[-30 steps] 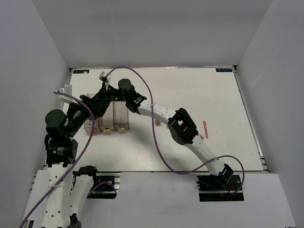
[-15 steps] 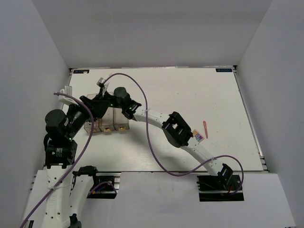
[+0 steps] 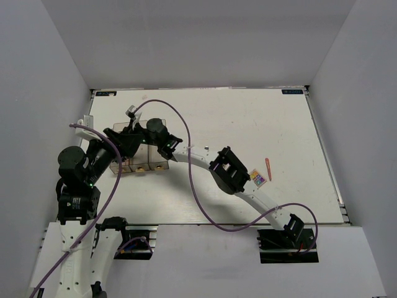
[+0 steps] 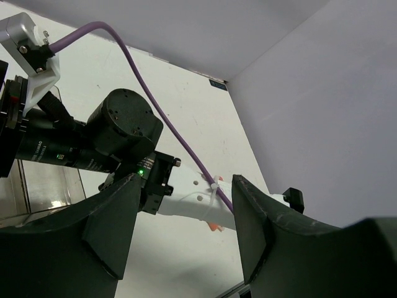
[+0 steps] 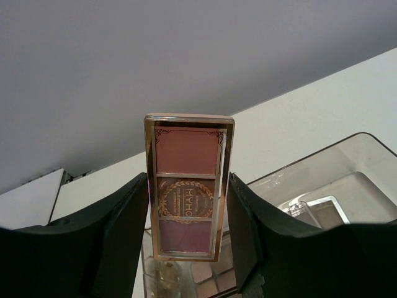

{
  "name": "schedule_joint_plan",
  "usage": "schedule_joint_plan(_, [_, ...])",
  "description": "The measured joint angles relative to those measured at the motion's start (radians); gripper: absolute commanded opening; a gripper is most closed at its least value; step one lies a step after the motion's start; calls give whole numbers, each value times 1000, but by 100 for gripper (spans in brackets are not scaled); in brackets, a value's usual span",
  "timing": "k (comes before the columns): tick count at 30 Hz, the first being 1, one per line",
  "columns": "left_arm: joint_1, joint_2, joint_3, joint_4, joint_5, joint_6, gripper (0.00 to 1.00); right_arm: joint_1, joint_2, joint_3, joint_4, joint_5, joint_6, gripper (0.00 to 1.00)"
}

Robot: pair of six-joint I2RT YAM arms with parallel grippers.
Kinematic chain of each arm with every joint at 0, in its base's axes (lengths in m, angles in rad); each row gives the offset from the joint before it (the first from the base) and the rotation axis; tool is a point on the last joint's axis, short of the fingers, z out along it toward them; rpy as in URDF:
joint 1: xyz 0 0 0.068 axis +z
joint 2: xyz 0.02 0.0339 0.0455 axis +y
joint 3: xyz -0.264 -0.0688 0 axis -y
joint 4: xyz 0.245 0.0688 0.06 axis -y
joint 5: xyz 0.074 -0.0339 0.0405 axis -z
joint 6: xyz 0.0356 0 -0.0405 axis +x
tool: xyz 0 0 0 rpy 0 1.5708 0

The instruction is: Organize the makeup

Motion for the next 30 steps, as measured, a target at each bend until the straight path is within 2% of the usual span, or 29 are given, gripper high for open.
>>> schedule_joint_plan(3, [0,2,0,0,0,-2,70,-3,2,-6,0,8,-3,56])
schedule_joint_plan(8, [0,10,0,1,0,-6,70,-8,12,-8,-3,6,-8,63])
schedule_joint_plan(13, [0,19,0,1,0,-7,70,-12,14,-13,-8,-3,-10,66])
schedule_joint_plan(18, [0,19,0,0,0,-9,70,-18,14,-35,7,-10,-15,63])
schedule_joint_plan(21, [0,19,0,5,0,-18,70,-25,6,-84,19,-14,-25,54])
schedule_joint_plan(27, [0,37,-9,56,10,-45,62,-87,-61,-196,19,-40,-34,17])
schedule_joint_plan(28, [0,48,-9,67,13,-46,59,-101,-81,-207,16,-45,-37,5])
schedule_joint_plan(29, [0,60,-9,76,19,-49,57,-119,-105,-217,10,-51,-40,0])
schedule_joint_plan(30, [0,74,-9,85,27,-51,52,-137,-132,-222,2,-58,-40,0])
